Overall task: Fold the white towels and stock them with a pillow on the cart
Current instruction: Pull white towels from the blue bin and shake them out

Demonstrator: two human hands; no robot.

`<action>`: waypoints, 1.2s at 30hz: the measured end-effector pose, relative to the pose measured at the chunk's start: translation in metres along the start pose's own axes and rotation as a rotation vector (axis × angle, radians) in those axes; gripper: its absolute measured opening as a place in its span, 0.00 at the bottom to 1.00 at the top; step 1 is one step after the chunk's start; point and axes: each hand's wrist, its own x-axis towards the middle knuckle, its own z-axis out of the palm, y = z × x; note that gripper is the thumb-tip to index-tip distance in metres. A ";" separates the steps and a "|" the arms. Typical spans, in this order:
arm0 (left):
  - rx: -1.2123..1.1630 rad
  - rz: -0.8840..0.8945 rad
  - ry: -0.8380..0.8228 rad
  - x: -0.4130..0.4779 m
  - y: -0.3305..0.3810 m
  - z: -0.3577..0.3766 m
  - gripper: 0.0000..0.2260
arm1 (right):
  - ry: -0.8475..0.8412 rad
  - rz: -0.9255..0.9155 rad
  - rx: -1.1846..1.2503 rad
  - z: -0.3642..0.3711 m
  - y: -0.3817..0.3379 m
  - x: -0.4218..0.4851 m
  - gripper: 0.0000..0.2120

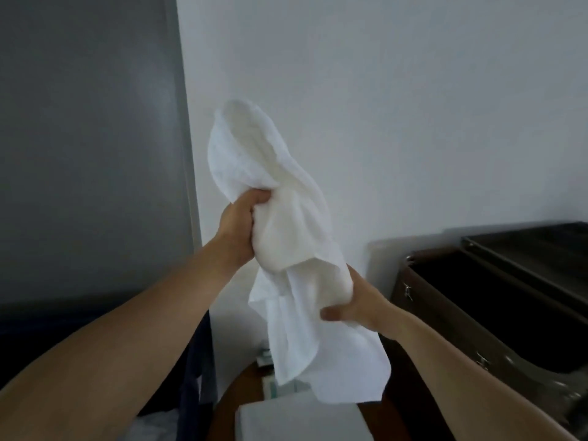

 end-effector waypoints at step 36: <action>0.512 -0.318 -0.087 -0.028 -0.150 0.036 0.14 | 0.175 -0.316 0.123 -0.016 0.017 0.028 0.07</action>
